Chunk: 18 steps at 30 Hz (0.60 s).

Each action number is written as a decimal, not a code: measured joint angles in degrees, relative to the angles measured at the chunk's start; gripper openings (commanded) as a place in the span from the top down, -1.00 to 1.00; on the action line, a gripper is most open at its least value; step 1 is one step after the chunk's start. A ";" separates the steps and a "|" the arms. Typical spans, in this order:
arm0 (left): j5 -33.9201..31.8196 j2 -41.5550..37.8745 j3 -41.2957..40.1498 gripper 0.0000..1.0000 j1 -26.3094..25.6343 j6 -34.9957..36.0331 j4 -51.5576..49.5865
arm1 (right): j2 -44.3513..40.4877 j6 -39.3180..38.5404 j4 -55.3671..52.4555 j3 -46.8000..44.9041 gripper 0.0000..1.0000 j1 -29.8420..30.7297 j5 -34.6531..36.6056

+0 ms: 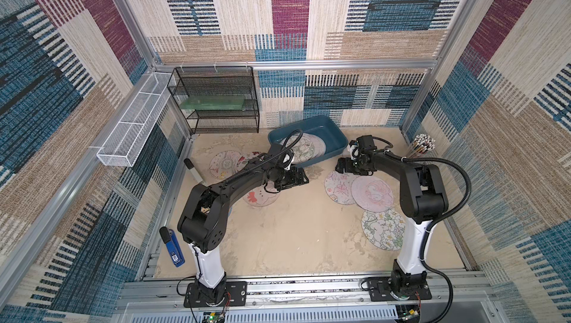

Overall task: Put the coasters into the storage box
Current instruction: Adjust the coaster at the center of the board.

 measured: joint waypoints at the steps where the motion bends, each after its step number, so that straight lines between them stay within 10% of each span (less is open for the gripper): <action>1: 0.00 0.07 -0.04 -0.70 0.00 0.00 0.02 | -0.35 -0.39 -0.04 -0.61 -0.93 0.20 -0.28; 18: -0.02 0.09 -1.88 -0.70 0.00 0.00 0.46 | -6.21 -0.87 1.55 -10.08 -0.93 14.82 -11.52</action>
